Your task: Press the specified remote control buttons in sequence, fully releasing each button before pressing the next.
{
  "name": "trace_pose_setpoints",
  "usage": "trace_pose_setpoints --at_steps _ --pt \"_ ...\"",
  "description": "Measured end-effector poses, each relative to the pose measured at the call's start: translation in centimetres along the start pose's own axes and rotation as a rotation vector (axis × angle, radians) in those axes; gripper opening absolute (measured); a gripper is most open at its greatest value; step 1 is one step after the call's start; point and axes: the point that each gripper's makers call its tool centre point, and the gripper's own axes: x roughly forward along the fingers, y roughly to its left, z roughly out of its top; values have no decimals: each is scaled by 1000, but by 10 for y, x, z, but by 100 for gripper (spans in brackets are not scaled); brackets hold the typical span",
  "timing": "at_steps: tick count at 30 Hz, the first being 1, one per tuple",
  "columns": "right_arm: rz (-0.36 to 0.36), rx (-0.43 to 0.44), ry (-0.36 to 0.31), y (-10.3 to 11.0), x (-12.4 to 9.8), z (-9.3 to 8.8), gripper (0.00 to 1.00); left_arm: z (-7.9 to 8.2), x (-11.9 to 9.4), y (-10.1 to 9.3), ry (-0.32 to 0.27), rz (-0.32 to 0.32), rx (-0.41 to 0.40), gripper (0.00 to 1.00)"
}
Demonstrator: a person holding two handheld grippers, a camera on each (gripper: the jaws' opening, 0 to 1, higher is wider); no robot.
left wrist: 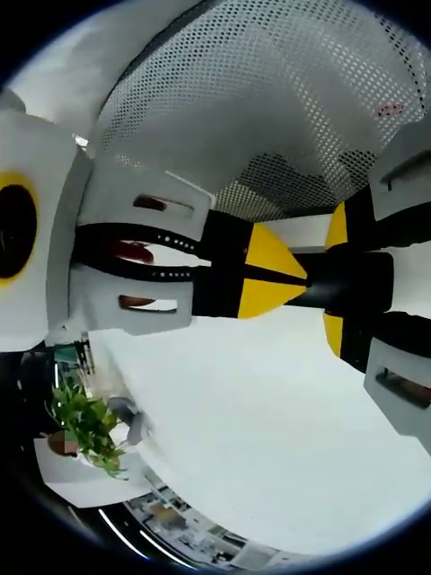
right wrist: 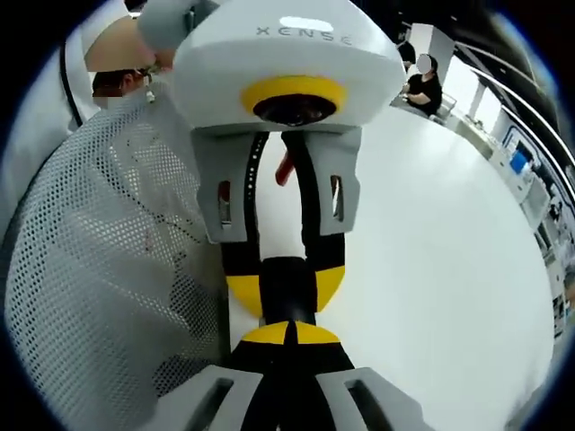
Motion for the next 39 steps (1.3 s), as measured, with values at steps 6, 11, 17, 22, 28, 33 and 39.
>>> trace_pose_setpoints --at_steps 6,11,17,22,28,33,39 --pt "-3 0 11 0 0 -1 0 -1 0 0 -1 2 -4 24" --pt "-19 4 -6 0 1 -1 0 -1 1 0 13 1 -1 24" --pt "-9 27 -43 -1 -1 -1 0 -1 0 0 19 1 2 24" --pt "25 47 -104 1 -3 0 0 -1 0 0 15 2 1 24" --pt "1 85 -99 -4 -7 -13 17 -1 0 0 11 3 -2 24" --pt "10 114 -72 -8 -12 -31 32 0 -1 0 9 2 1 24" --pt "7 145 -65 -13 -19 -47 37 0 -1 0 10 2 1 24"
